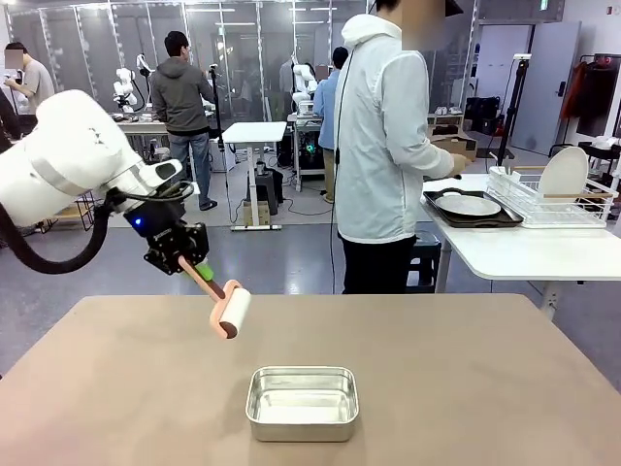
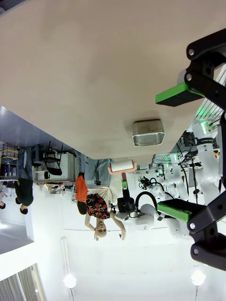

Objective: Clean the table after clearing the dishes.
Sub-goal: When the right (or left) Handle tray is removed, use the right hand (or left hand) to clean the right (or left) side of the table with the Lint Roller.

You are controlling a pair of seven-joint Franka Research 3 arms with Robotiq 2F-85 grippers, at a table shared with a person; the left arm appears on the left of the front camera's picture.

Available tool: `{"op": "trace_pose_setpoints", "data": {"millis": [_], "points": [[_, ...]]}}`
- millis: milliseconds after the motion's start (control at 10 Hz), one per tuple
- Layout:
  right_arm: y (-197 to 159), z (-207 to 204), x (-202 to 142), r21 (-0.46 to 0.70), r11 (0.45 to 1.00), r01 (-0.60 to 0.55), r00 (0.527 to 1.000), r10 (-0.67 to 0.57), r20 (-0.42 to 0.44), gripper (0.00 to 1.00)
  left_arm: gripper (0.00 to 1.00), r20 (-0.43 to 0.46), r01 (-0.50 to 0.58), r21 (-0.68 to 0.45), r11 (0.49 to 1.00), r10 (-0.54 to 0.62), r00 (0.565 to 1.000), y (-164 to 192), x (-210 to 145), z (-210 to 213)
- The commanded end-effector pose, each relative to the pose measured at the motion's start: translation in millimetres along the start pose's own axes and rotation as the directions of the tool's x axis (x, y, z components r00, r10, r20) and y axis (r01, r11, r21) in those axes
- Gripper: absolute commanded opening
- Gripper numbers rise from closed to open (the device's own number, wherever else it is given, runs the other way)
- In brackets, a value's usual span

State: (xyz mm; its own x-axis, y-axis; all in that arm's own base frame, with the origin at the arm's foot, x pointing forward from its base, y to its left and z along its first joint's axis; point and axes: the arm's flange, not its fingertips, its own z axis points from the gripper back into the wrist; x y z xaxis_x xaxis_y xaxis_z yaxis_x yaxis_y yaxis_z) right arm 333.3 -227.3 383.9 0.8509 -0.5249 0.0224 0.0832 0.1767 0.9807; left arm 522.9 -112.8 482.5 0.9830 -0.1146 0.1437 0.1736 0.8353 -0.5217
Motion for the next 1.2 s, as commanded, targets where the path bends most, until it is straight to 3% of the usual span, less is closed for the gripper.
{"op": "trace_pose_setpoints", "data": {"millis": [0,300,1100], "points": [[2,0,-2,0.005,1.0,-0.002,1.0,0.002,-0.001,1.0,0.22,-0.026,-0.029,-0.098,0.995,0.027,0.999,19,-4,-17],[2,0,-2,0.005,1.0,-0.002,1.0,0.002,-0.001,1.0,0.22,0.037,-0.044,-0.14,0.989,0.05,0.998,53,-15,-54],[2,0,-2,0.005,1.0,-0.002,1.0,0.002,-0.001,1.0,0.22,-0.021,-0.179,-0.228,0.957,0.179,0.984,126,-23,-93]]}}
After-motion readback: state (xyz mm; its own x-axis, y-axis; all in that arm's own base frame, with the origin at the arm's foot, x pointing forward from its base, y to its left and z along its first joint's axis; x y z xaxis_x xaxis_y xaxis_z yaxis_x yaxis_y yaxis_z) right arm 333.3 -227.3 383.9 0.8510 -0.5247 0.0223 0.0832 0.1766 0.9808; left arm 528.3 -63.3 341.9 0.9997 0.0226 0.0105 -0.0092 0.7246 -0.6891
